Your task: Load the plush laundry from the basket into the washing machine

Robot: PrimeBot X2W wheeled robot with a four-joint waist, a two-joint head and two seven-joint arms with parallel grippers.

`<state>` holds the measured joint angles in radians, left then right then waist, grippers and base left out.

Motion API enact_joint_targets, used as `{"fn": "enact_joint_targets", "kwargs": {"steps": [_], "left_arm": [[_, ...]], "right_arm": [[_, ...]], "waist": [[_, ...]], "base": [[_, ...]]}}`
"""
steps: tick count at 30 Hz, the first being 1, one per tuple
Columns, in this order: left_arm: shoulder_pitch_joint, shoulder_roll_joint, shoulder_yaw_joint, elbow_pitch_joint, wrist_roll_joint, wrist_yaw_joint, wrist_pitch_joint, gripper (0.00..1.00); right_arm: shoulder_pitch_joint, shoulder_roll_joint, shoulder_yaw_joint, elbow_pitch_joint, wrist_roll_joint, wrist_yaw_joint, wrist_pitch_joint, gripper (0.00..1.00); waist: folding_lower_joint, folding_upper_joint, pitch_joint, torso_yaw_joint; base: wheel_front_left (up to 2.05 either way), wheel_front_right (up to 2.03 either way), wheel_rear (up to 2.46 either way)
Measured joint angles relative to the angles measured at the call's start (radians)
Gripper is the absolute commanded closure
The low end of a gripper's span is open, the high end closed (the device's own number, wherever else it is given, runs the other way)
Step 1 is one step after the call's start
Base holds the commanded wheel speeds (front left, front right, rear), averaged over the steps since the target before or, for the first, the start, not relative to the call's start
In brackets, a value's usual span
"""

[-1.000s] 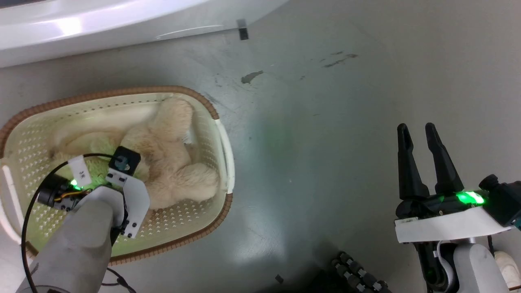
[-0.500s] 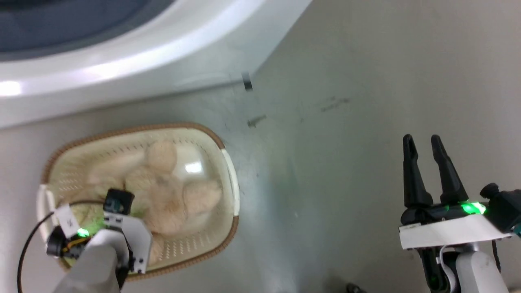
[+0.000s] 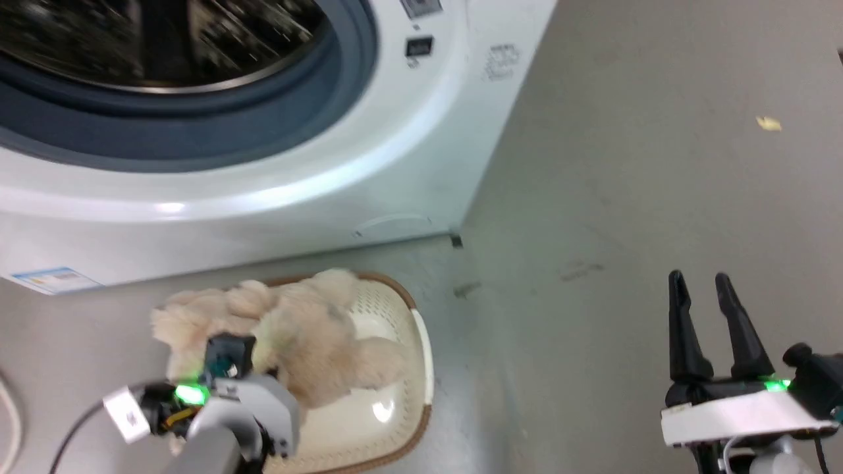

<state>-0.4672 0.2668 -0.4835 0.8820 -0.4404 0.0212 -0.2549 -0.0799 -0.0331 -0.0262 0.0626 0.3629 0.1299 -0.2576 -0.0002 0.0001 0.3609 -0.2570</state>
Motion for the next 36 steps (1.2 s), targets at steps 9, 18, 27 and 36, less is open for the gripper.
{"fn": "enact_joint_targets", "kwargs": {"steps": [9, 18, 27, 36], "left_arm": [[0.204, -0.024, 0.135, -0.375, 0.064, 0.017, 0.000, 1.00], [0.265, -0.080, 0.314, -0.722, 0.119, 0.009, -0.001, 1.00], [0.040, -0.119, 0.415, -0.703, 0.052, -0.043, 0.000, 1.00], [-0.418, -0.048, 0.437, -0.565, 0.061, -0.036, 0.094, 1.00]], "right_arm": [[0.059, 0.000, -0.026, 0.006, -0.040, 0.000, 0.000, 0.00], [0.075, 0.000, -0.029, 0.003, -0.056, 0.000, 0.000, 0.00], [0.061, 0.000, -0.011, -0.007, -0.056, 0.000, 0.000, 0.00], [-0.024, 0.000, 0.010, -0.037, -0.034, 0.000, 0.000, 0.00]], "waist": [[-0.0001, 0.0000, -0.119, 0.073], [0.0000, 0.0000, -0.151, 0.109], [0.0004, 0.0000, -0.050, 0.077], [0.0005, 0.0000, 0.135, 0.012]], "base": [[0.00, 0.00, 0.00], [0.00, 0.00, 0.00], [0.00, 0.00, 0.00], [0.00, 0.00, 0.00]]}}
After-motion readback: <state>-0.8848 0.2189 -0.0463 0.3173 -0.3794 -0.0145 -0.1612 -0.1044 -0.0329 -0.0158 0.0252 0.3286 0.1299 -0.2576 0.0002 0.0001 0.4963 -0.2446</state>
